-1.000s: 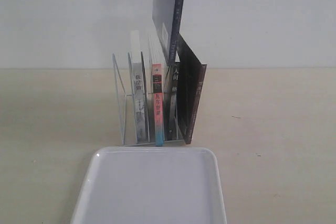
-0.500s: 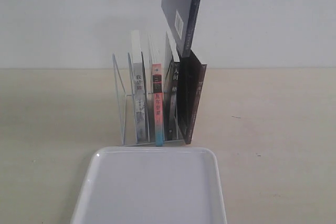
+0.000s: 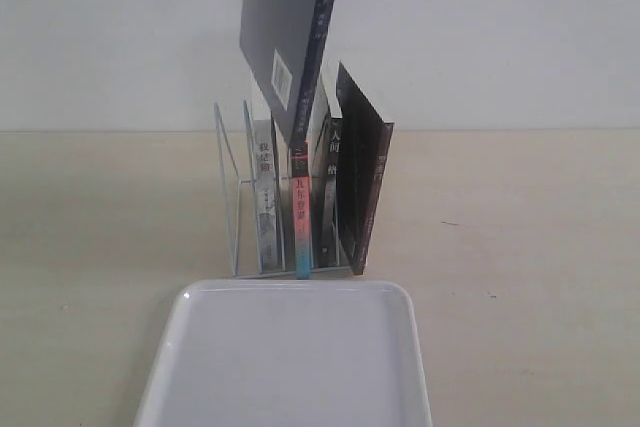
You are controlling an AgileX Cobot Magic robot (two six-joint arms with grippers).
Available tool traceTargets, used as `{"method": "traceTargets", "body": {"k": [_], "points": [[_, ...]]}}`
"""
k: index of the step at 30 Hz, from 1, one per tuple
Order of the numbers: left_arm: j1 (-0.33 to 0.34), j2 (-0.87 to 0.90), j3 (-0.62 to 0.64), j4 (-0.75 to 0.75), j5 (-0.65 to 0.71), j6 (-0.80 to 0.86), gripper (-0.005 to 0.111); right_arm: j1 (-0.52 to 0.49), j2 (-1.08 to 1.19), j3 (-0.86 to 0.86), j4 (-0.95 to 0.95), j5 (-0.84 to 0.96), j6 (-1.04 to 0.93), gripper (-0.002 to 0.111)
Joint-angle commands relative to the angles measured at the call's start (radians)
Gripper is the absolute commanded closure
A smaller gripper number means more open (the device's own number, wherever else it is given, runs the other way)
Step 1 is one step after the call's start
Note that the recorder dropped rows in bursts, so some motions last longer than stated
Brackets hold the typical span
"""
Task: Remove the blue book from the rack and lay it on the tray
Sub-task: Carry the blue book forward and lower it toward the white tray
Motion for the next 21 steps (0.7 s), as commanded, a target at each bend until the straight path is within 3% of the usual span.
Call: {"method": "traceTargets", "body": {"k": [1, 11, 21], "points": [[0.003, 0.003, -0.004, -0.01, -0.007, -0.009, 0.103, 0.002, -0.04, 0.069, 0.0, -0.028, -0.02, 0.108], [0.003, 0.003, -0.004, -0.01, -0.007, -0.009, 0.103, 0.112, -0.181, 0.38, -0.007, -0.029, -0.009, 0.108], [0.003, 0.003, -0.004, -0.01, -0.007, -0.009, 0.103, 0.193, -0.282, 0.796, -0.109, -0.219, 0.18, 0.108]]}}
